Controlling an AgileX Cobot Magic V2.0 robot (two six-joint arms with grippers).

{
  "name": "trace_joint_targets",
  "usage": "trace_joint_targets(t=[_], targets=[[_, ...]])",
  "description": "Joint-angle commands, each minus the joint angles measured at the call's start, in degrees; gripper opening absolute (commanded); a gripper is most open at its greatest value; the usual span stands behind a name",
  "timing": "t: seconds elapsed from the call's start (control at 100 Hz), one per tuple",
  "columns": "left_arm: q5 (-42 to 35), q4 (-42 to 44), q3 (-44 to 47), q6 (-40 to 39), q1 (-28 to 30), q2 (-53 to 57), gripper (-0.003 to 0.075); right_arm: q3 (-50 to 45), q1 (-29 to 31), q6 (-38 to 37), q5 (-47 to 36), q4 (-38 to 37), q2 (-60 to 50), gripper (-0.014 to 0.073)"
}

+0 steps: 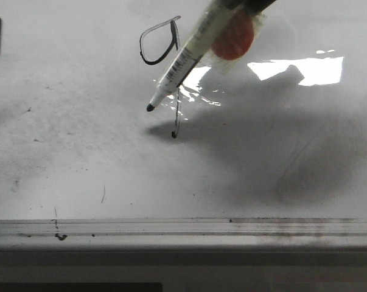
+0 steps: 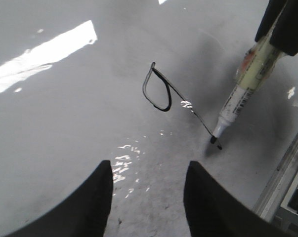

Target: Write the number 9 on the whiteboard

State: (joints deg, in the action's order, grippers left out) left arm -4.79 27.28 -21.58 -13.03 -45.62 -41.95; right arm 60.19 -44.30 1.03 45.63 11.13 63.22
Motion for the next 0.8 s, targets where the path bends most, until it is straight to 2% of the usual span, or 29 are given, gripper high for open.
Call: trace_joint_targets(t=[0.0,0.13,0.3,0.39,0.62,0.69,0.79], targets=[[-9.9,1.1,-1.4,-0.6,-0.3,-5.0,0.0314,2.0,-1.2,-0.2,-2.5,0.8,0.0,-0.0042],[-17.0,2.2,-1.4,-0.6,-2.5,-11.9,0.0314,2.0,-2.7,-0.3,-3.8,1.2,1.5,-0.0042],[-18.7,2.2,-2.1,-0.6,-5.3,-17.6,0.0314,2.0,-3.6,-0.3,-3.9,2.7,1.8,-0.0042],[-21.8,2.2,-2.1,-0.6,-5.4,-18.9,0.0314,2.0,-4.4,-0.3,-3.9,2.8,1.8,-0.0042],[-22.9,2.2,-2.1,-0.5,-5.4,-20.3,0.0308,2.0,-5.1,-0.3,-3.7,3.5,1.8,-0.0042],[-23.1,2.2,-2.1,-0.5,-5.4,-20.3,0.026,2.0,-5.1,-0.3,-3.5,3.5,1.8,-0.0042],[-23.1,2.2,-2.1,-0.5,-5.4,-20.3,0.0118,2.0,-5.1,-0.3,-3.0,3.5,1.8,-0.0042]])
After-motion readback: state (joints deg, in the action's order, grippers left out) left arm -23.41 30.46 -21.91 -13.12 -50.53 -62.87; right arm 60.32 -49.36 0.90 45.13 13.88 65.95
